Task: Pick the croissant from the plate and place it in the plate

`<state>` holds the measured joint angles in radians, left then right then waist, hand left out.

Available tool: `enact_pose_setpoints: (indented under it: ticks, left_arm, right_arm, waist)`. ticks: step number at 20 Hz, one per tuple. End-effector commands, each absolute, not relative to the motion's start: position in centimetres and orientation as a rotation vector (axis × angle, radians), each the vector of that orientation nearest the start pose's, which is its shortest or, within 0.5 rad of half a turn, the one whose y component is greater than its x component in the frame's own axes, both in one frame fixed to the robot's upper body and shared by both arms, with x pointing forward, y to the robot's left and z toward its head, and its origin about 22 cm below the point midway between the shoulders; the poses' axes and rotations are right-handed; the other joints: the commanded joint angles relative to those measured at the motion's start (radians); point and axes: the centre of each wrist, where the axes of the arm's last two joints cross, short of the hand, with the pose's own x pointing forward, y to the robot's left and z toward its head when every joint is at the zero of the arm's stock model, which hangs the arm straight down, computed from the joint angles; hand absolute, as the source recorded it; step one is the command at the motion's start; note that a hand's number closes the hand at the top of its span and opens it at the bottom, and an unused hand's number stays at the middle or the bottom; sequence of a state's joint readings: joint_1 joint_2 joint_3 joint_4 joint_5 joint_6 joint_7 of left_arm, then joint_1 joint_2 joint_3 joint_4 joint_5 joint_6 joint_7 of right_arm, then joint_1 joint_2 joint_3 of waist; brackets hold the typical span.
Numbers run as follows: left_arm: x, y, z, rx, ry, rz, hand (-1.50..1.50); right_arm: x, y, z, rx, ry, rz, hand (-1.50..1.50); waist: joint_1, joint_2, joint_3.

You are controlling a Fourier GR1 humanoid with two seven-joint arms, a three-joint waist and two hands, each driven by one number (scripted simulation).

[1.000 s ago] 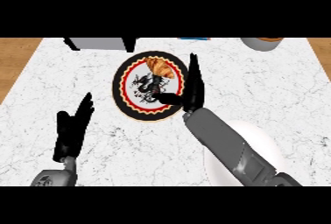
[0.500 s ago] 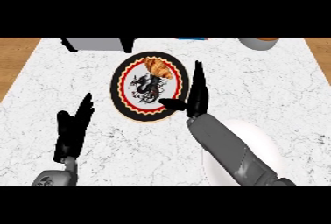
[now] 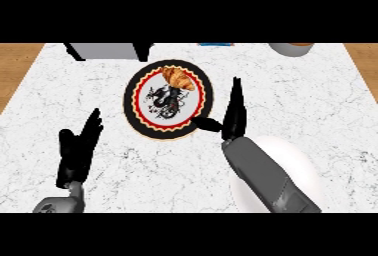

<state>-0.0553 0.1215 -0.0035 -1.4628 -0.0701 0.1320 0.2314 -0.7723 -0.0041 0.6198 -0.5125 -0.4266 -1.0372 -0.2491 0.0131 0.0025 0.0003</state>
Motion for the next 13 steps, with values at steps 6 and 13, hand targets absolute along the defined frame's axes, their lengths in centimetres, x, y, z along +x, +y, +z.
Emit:
enact_pose_setpoints:
  ticks: [6,13]
  left_arm:
    - [25.5,25.7,-0.9,0.251,-1.270,-0.007,0.00]
    - [24.0,24.0,-1.5,0.242,-1.288,-0.040,0.00]
  right_arm:
    - [34.5,-11.6,-5.3,-0.762,-1.511,-0.023,-1.50]
    - [33.5,-12.7,-6.4,-0.799,-1.447,-0.013,-1.50]
  waist:
    - [-0.016,-0.005,-0.001]
    - [-0.015,-0.005,-0.001]
